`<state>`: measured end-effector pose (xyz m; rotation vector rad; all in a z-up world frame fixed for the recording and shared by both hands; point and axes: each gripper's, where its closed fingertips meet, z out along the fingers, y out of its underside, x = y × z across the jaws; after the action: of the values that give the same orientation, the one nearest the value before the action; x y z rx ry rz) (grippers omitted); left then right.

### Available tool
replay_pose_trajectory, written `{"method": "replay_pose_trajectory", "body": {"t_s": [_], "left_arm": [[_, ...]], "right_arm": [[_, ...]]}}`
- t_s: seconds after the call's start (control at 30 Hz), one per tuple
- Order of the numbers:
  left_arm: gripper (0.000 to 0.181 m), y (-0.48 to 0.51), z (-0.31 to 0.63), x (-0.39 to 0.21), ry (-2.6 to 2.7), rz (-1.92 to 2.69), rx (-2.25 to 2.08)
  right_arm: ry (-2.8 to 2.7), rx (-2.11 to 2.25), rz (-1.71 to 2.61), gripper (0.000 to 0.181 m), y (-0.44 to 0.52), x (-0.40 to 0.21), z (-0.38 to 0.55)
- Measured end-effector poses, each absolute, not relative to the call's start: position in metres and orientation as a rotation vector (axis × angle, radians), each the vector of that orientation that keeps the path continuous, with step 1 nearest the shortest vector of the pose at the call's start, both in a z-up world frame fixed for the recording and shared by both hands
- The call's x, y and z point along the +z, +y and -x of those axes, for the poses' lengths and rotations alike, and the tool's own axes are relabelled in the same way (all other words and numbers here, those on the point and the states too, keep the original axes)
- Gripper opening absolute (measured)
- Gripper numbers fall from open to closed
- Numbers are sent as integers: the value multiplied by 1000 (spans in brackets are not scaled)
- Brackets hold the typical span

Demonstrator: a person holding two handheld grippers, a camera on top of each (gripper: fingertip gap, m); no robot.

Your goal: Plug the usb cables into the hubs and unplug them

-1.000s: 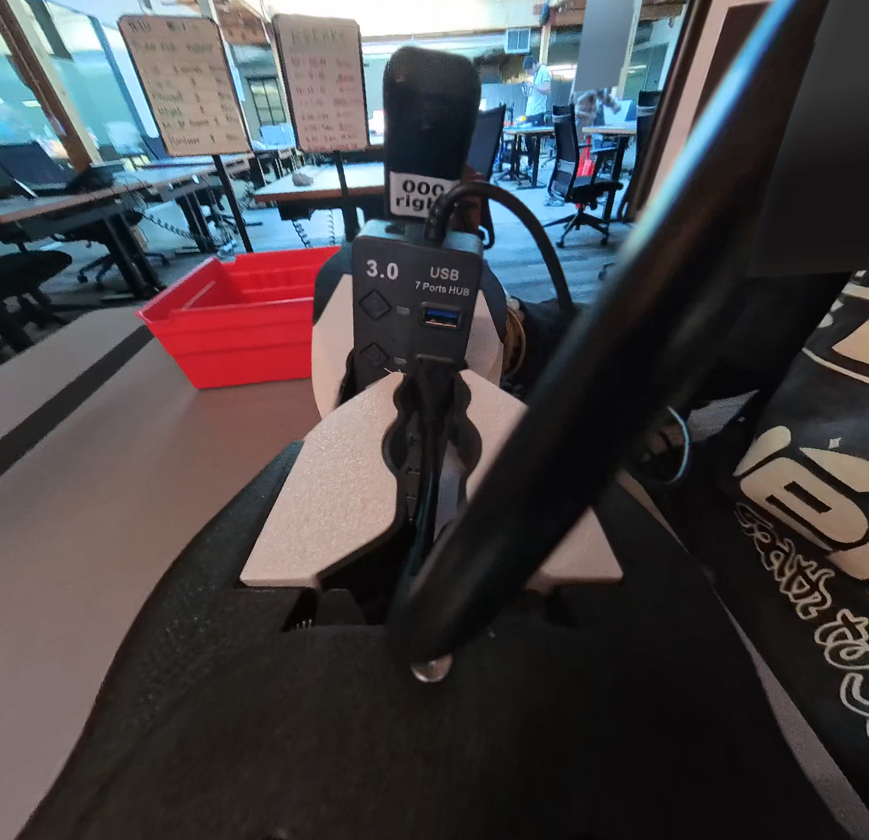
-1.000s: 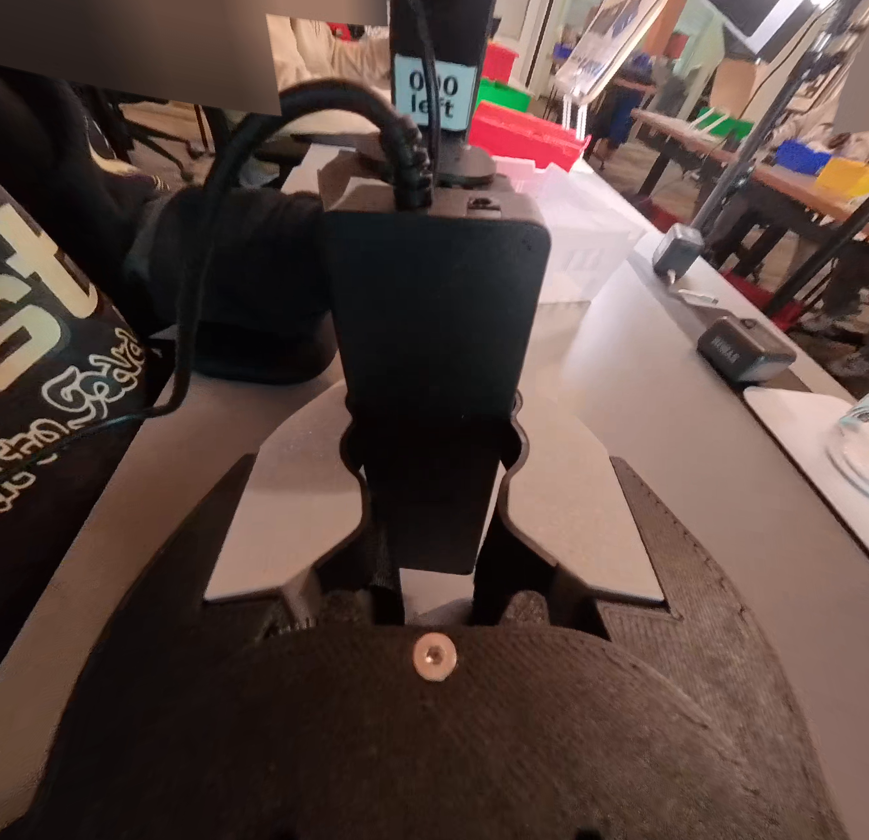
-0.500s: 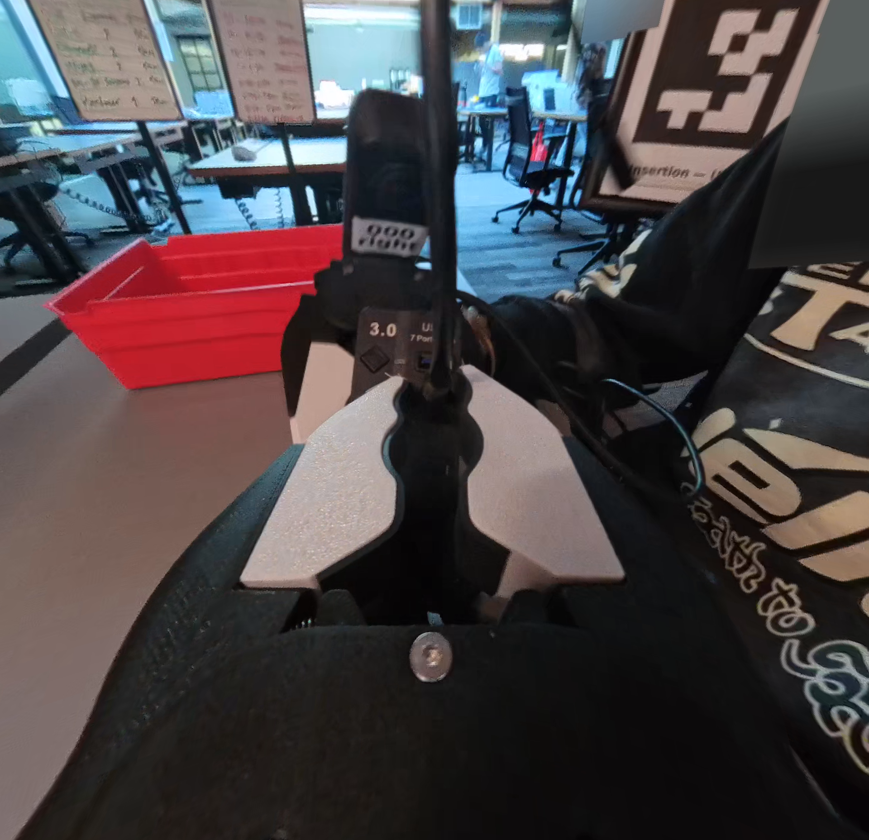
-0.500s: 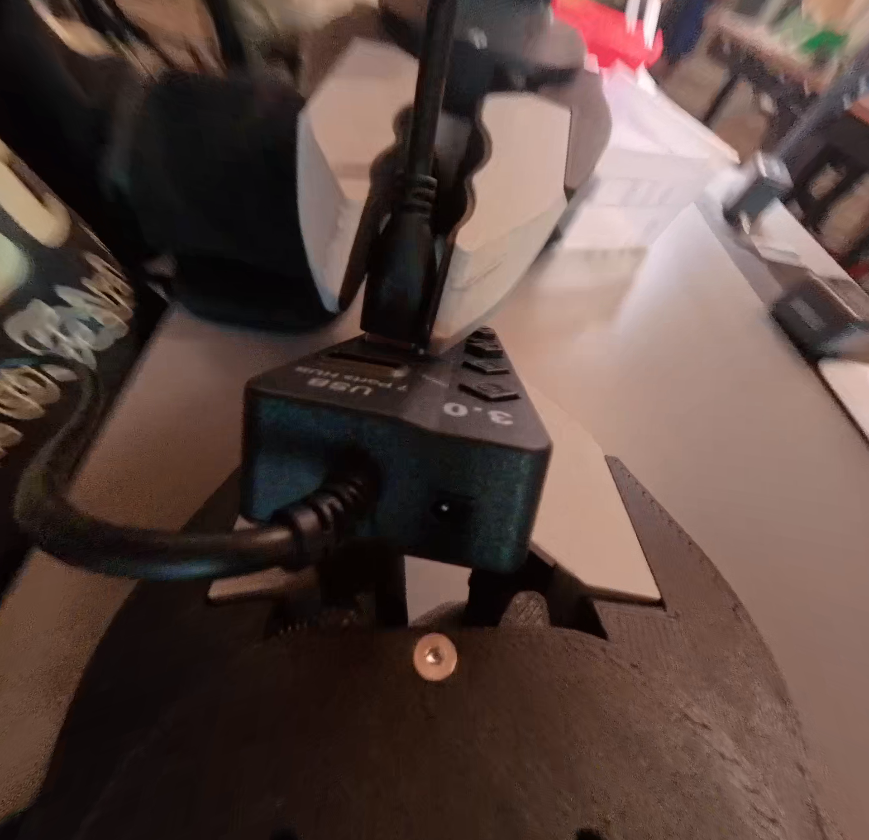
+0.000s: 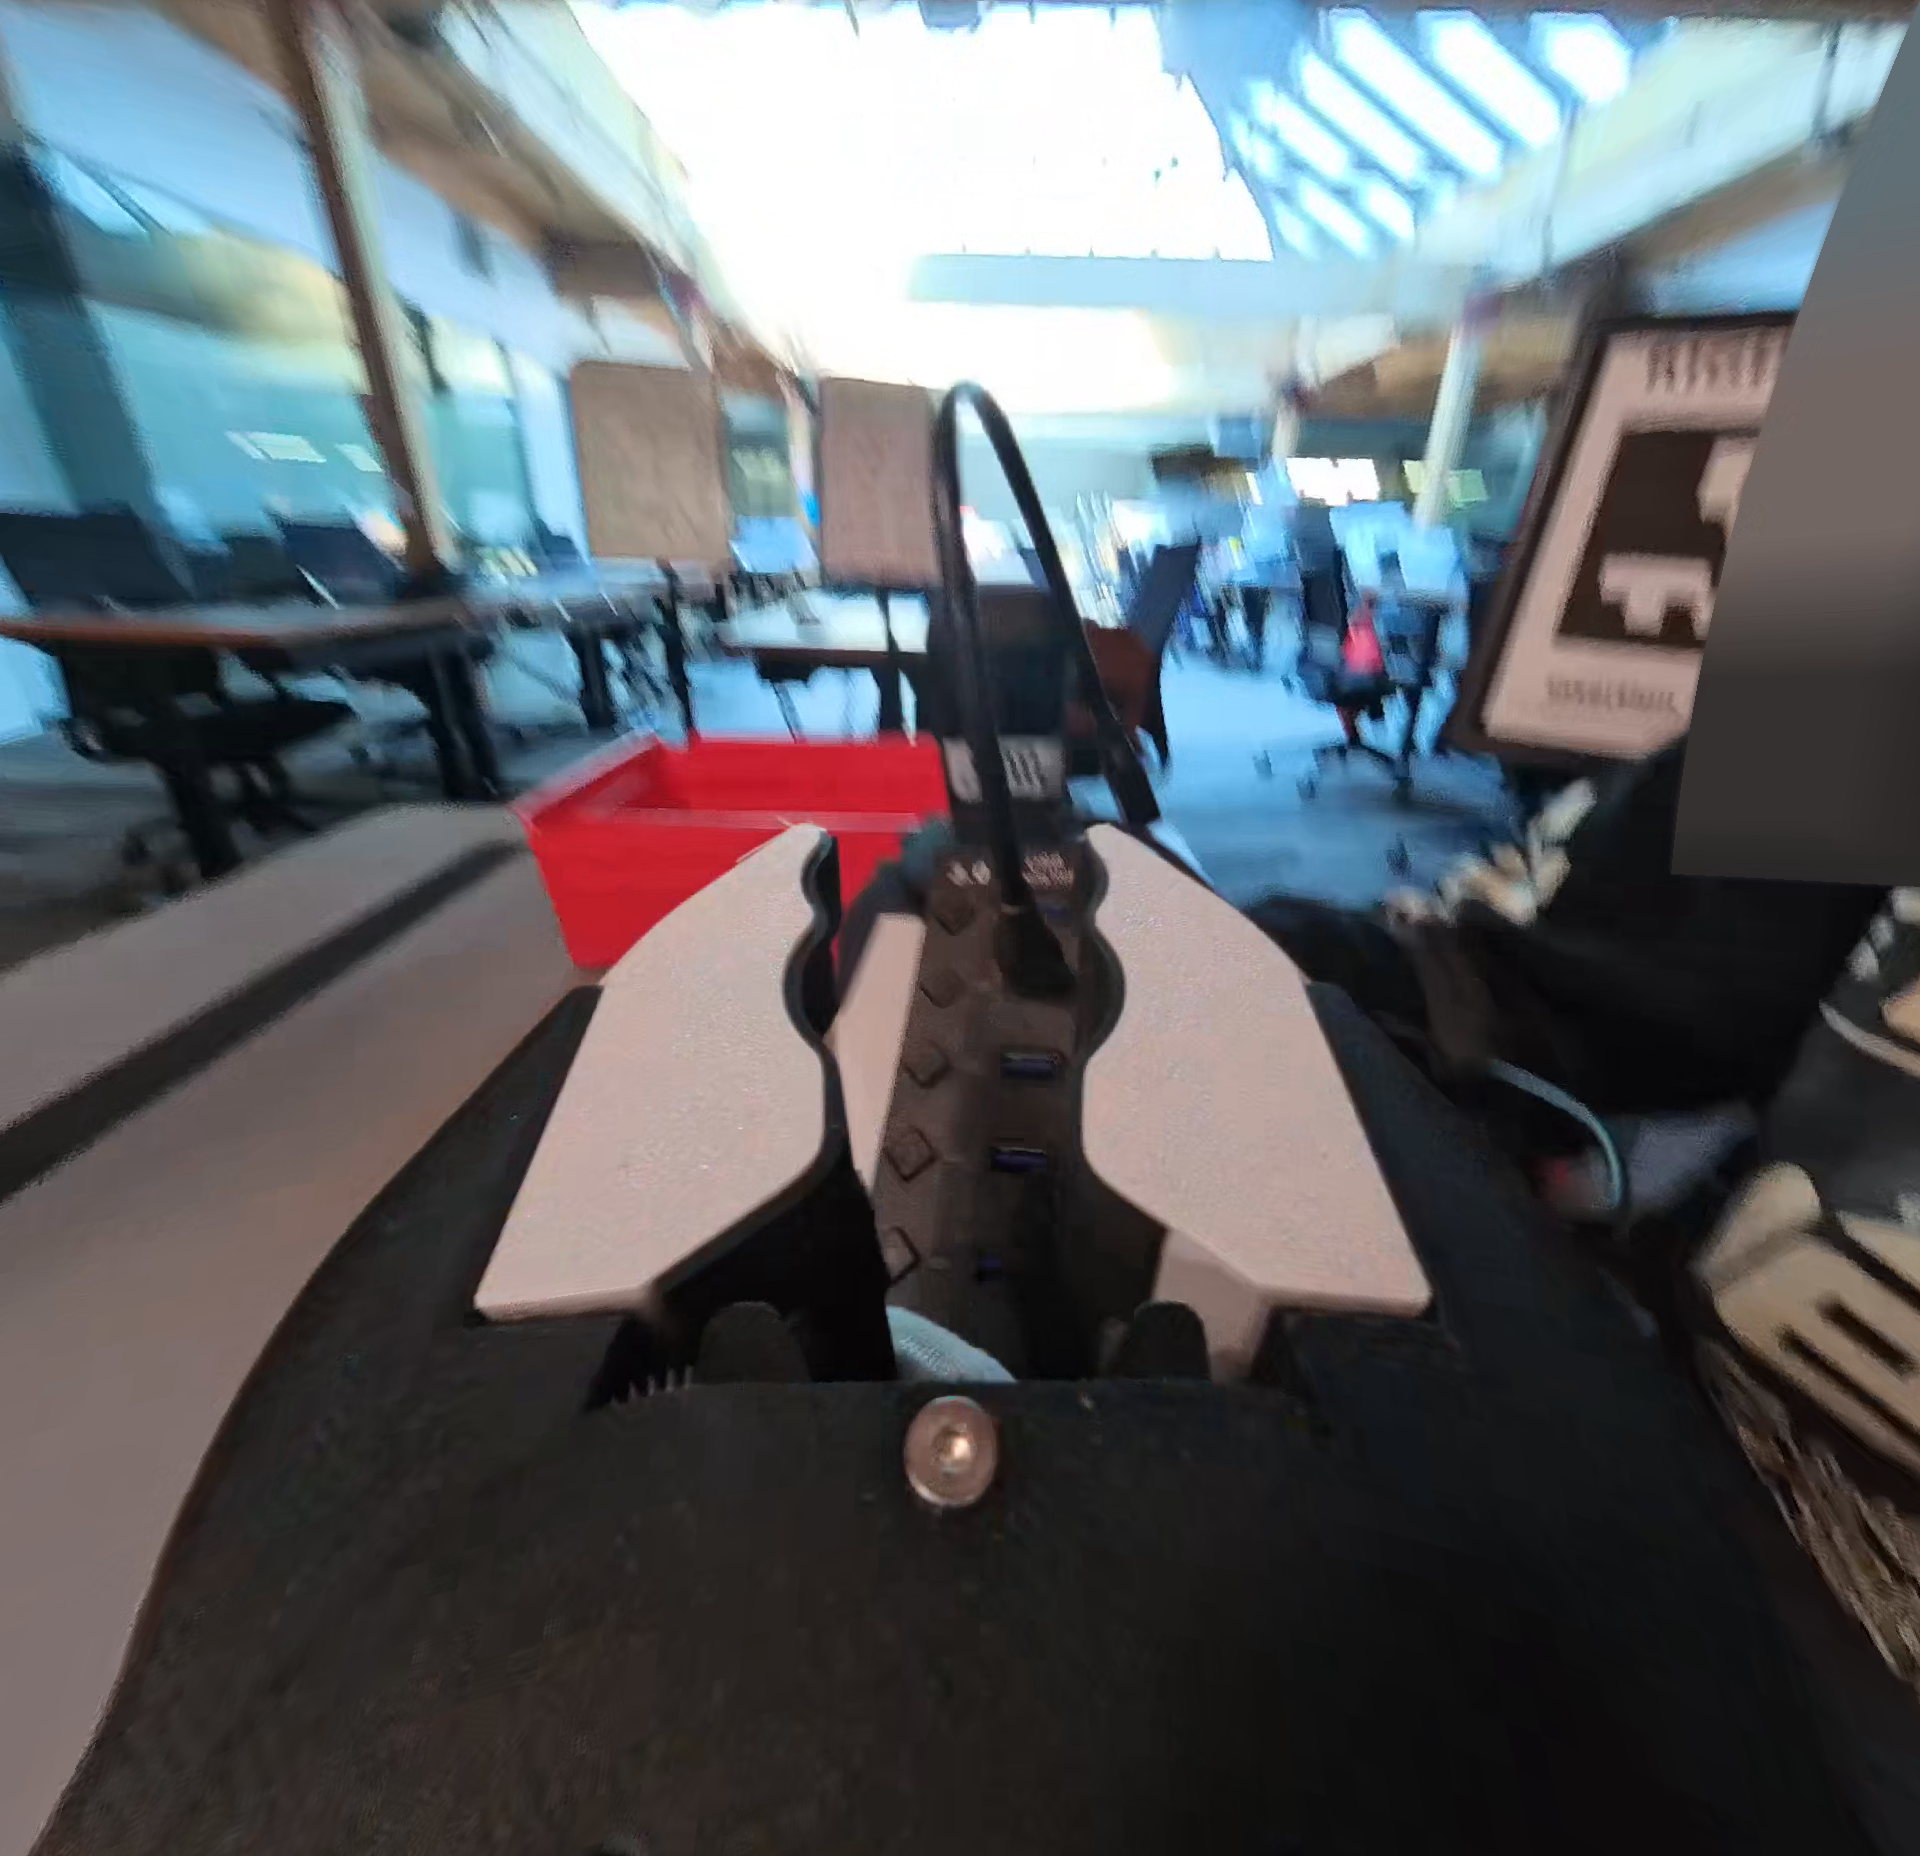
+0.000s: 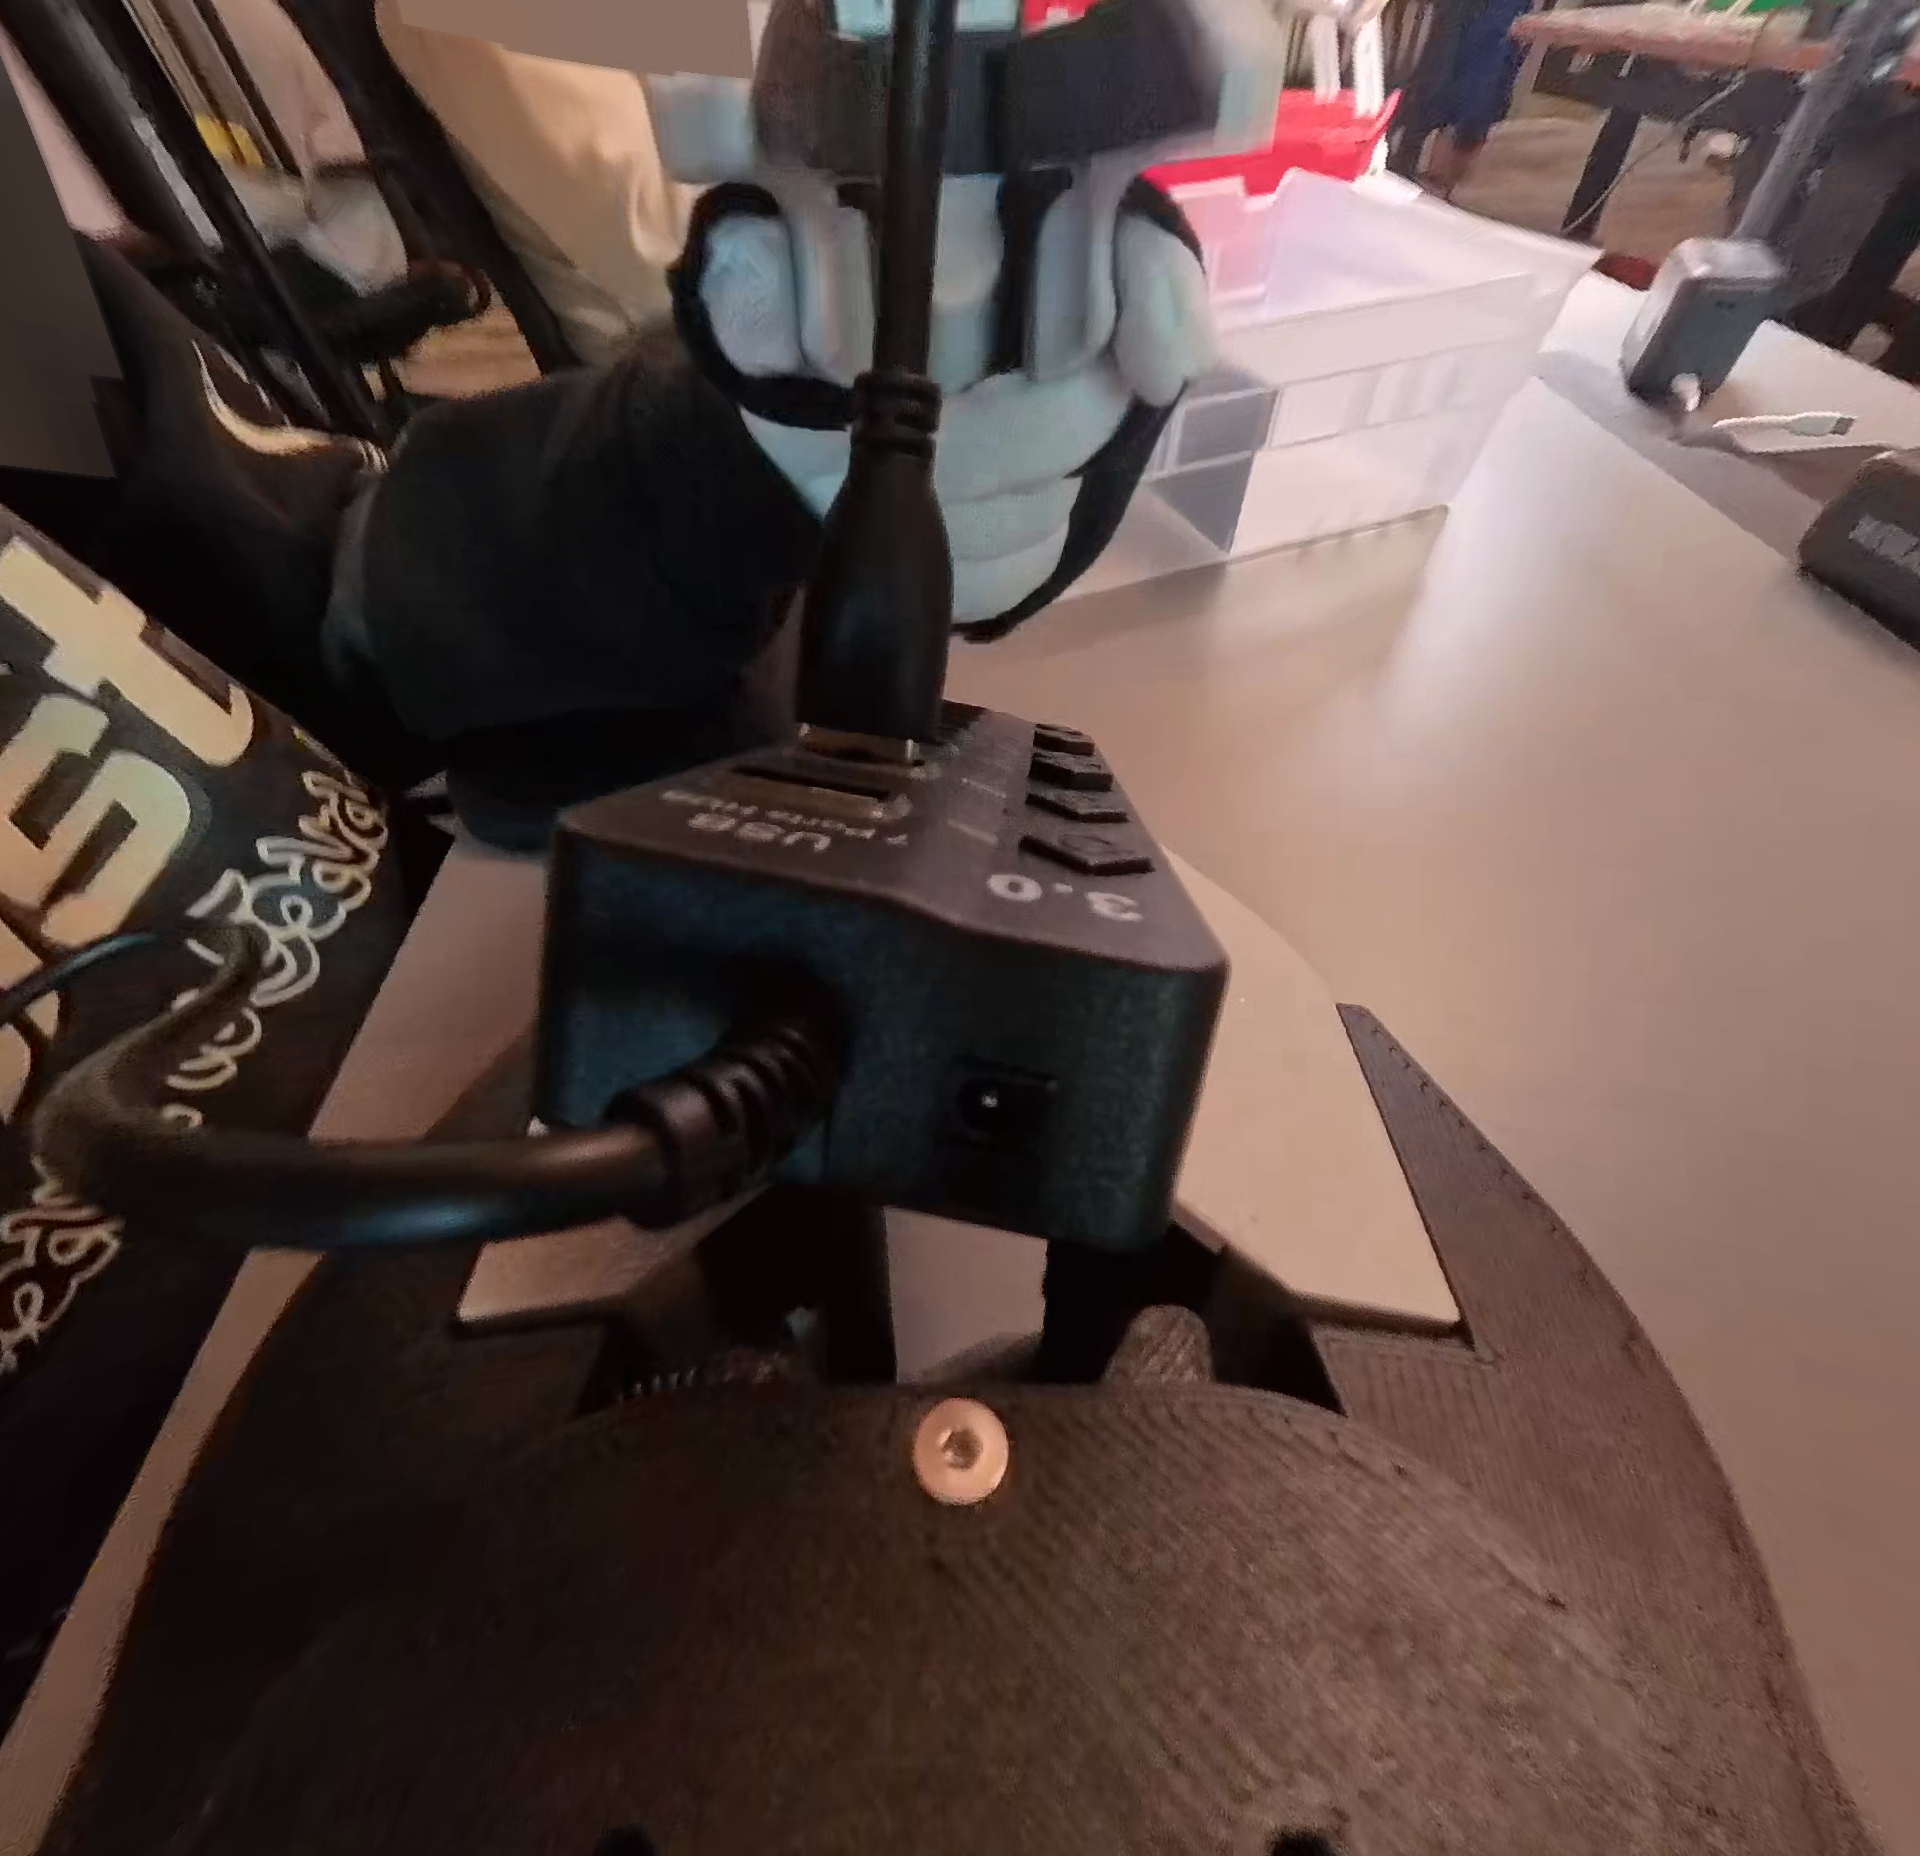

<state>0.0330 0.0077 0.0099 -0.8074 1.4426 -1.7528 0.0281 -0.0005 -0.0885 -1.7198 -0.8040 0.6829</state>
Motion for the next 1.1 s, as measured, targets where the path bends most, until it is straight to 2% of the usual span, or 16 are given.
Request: {"method": "replay_pose_trajectory", "body": {"t_s": [0.03,0.07,0.13,0.27,0.37,0.47,0.53,0.6,0.7,0.77,0.83,0.87,0.9,1.1], "left_arm": [[43,21,-31,20,1320,813,-1782],[43,33,-28,27,1215,828,-1810],[50,49,-23,32,1122,862,-1860],[95,49,-33,2,1355,985,-1685],[102,26,-41,-20,1533,972,-1648],[96,-3,-45,-47,1744,997,-1668],[61,-22,-40,-62,1914,978,-1691],[59,-23,-42,-70,1967,961,-1602],[57,-10,-45,-56,1852,903,-1533],[55,3,-44,-49,1790,892,-1472],[55,7,-43,-50,1790,897,-1450],[55,6,-43,-53,1808,905,-1457],[55,5,-44,-57,1831,913,-1446],[55,15,-55,-108,1993,1144,-1270]], "right_arm": [[-769,701,1695,100,0,-83,-32],[-733,718,1669,110,0,-76,-36],[-659,740,1610,107,0,-62,-47],[-592,715,1540,111,-3,-46,-67],[-622,771,1510,112,-10,-43,-64],[-716,820,1504,110,-17,-47,-50],[-760,832,1517,108,-19,-51,-43],[-764,836,1509,104,-20,-50,-43],[-670,803,1447,64,-13,-36,-51],[-557,798,1339,81,-12,-15,-66],[-505,741,1270,79,-12,-6,-81],[-538,700,1274,68,-14,-9,-83],[-578,661,1315,66,-15,-16,-83],[-548,648,1772,63,-6,-81,-104]]}}
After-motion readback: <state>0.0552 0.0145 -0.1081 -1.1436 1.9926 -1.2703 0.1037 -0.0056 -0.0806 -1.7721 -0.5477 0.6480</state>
